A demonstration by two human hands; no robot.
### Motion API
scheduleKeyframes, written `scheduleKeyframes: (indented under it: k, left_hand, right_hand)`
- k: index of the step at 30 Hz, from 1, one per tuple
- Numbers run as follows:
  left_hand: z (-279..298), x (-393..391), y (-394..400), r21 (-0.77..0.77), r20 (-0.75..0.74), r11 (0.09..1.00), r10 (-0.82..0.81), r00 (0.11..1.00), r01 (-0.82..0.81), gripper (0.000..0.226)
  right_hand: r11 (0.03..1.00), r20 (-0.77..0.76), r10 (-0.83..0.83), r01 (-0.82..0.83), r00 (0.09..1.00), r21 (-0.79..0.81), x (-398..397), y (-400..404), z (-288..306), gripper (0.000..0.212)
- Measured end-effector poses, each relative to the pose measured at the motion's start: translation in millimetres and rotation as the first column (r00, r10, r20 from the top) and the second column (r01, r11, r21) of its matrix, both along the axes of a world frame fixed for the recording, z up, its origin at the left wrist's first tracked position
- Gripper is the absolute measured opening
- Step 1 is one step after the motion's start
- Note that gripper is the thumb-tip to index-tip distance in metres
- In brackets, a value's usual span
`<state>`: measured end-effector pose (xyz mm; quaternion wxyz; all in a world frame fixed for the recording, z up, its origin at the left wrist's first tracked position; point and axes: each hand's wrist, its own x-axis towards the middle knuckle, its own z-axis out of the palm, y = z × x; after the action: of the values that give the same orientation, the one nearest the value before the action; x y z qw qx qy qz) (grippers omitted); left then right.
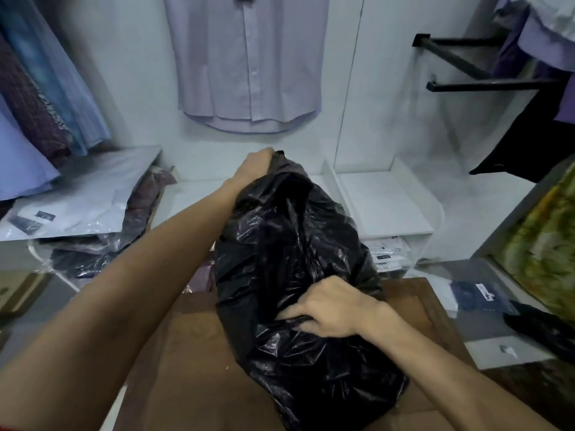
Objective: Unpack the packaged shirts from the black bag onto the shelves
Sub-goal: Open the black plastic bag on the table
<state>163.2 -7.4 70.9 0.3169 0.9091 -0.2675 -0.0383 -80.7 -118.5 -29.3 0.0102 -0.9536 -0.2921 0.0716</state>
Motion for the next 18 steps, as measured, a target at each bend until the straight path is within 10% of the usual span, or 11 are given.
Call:
scheduleKeyframes:
  k: [6,11,14,18]
  left_hand:
    - [-12,-12,-2,-0.308,-0.483,0.948,-0.086,0.871,-0.077,0.034]
    - [-14,-21,-4,-0.267,-0.504,0.963,-0.114,0.856,-0.029,0.016]
    - [-24,-31,-5,0.049,-0.398,0.992,-0.087,0.913,0.116,0.102]
    - [-36,-29,-12,-0.12,-0.438,0.992,-0.009,0.899,-0.048,0.134]
  right_hand:
    - [0.896,-0.344,-0.183,0.3,0.921,0.327,18,-26,44,0.064]
    - [0.544,-0.106,-0.563,0.464,0.82,0.699,72,-75,56,0.037]
    - [0.535,-0.288,-0.531,0.579,0.797,0.615,110,-86,58,0.079]
    - [0.483,-0.419,-0.393,0.572,0.818,0.663,137,-79,55,0.1]
